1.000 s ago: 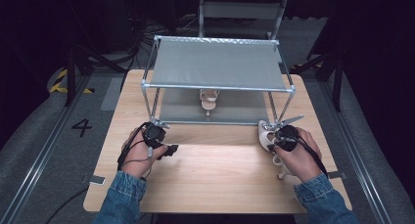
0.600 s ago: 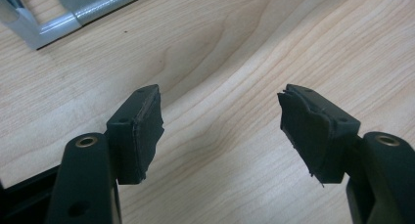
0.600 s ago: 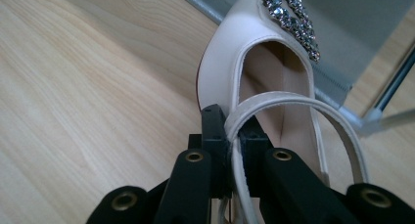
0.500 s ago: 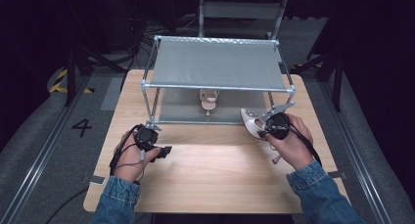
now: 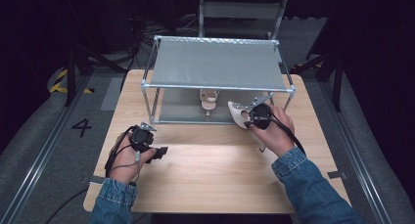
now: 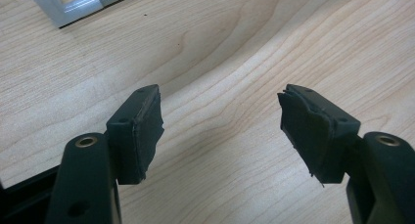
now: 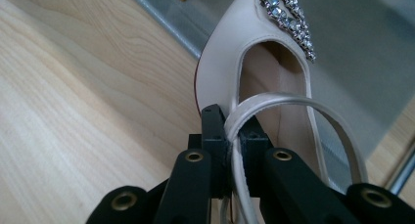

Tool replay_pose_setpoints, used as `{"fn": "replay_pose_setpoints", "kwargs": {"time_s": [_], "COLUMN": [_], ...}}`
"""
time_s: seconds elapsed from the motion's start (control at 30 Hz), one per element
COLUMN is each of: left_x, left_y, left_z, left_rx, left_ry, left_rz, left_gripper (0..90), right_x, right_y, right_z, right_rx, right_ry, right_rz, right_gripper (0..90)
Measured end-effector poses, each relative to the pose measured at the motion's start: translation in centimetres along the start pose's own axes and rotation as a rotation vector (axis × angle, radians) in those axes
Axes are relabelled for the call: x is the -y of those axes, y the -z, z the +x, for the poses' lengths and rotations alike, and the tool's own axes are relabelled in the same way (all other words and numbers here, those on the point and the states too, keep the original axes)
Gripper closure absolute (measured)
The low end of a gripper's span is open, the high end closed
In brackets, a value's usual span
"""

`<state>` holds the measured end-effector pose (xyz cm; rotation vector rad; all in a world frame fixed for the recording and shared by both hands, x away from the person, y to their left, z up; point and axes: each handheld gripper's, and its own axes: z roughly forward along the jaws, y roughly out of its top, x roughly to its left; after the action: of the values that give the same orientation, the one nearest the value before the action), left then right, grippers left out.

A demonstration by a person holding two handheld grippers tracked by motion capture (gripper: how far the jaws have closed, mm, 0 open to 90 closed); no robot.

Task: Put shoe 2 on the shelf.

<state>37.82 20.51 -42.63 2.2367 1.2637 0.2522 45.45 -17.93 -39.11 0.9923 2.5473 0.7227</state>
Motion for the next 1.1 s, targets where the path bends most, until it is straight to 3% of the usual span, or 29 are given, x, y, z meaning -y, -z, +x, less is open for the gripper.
{"fn": "replay_pose_setpoints", "kwargs": {"time_s": [0.23, 0.73, 1.1], "left_x": [0.0, 0.0, -0.3], "left_y": [0.1, 0.1, 0.0], "left_z": [0.2, 0.5, 0.4], "left_rx": [0.008, 0.01, 0.02], "left_ry": [0.006, 0.01, -0.001], "left_rz": [0.0, 0.001, 0.006], "left_gripper": [32.7, 32.6, 32.5], "right_x": [-1.0, -2.0, -2.6], "right_y": [-2.2, -4.6, -5.6], "right_z": [-0.3, -0.7, -0.9], "right_rx": [0.021, 0.106, 0.061], "right_ry": [0.008, 0.018, -0.03], "right_rz": [0.008, -0.009, 0.0], "right_gripper": [85.6, 85.6, 82.2]}}
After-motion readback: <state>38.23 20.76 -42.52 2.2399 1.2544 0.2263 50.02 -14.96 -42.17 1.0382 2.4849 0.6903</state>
